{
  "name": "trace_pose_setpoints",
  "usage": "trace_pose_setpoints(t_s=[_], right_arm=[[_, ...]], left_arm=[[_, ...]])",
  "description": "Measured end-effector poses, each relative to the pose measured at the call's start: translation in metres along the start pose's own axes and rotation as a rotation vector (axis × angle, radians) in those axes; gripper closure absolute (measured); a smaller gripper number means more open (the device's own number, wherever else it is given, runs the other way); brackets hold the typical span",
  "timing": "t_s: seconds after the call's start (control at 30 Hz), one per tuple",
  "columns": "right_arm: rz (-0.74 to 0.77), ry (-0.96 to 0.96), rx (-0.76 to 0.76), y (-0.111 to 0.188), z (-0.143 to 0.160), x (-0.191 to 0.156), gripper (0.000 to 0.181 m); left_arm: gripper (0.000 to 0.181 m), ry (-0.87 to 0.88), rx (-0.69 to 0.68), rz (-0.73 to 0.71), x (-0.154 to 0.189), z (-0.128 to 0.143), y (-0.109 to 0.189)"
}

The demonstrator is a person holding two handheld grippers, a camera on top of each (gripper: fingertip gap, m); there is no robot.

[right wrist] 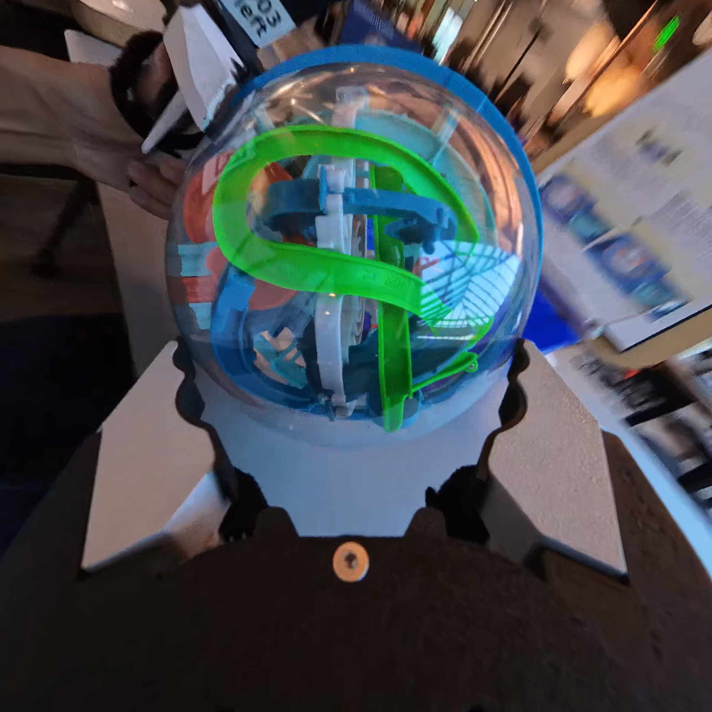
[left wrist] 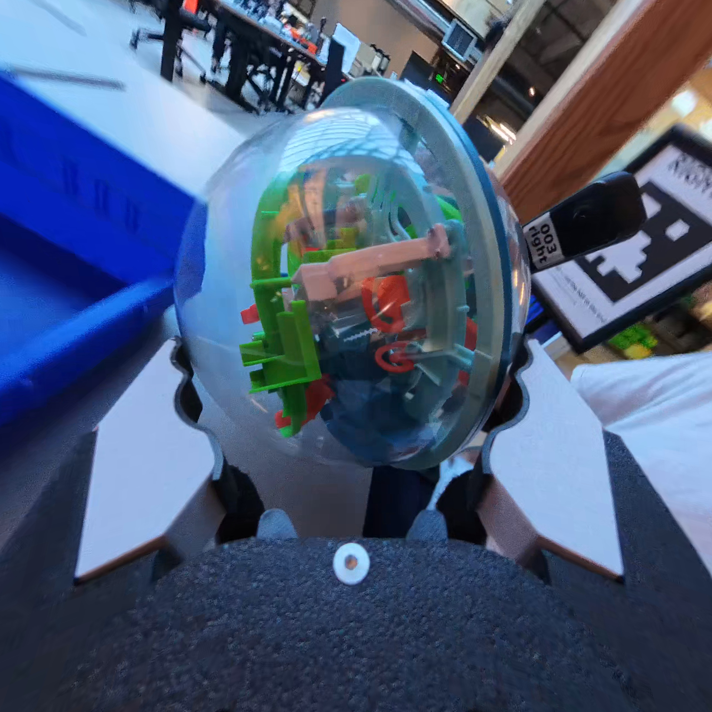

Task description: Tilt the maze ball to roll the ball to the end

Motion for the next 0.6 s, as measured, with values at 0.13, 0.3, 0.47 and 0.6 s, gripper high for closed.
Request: trace_pose_setpoints(t_s=[0.13, 0.3, 0.47, 0.6], right_arm=[[0.072, 0.135, 0.320, 0.017, -0.035, -0.006, 0.026], [0.085, 0.357, 0.446, 0.043, -0.099, -0.002, 0.027], [0.159, 0.550, 0.465, 0.075, -0.166, 0.007, 0.027], [0.328, 0.658, 0.481, 0.095, -0.186, -0.002, 0.027]], left_arm=[[0.025, -0.108, 0.194, 0.249, 0.009, -0.005, 0.011], [0.025, -0.282, 0.271, 0.402, 0.046, -0.034, 0.018], [0.025, -0.513, 0.192, 0.368, 0.110, -0.088, 0.031], [0.025, -0.764, 0.155, 0.220, 0.166, -0.108, 0.038]])
Point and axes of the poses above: each gripper's, where its closed fingertips meet, y back along the fingers, z out of its underside, x = y × z across the jaws, the point moved 10 cm from there along y, back along the fingers, and after that the axes turned 10 degrees about z, right-handed, at the moved point
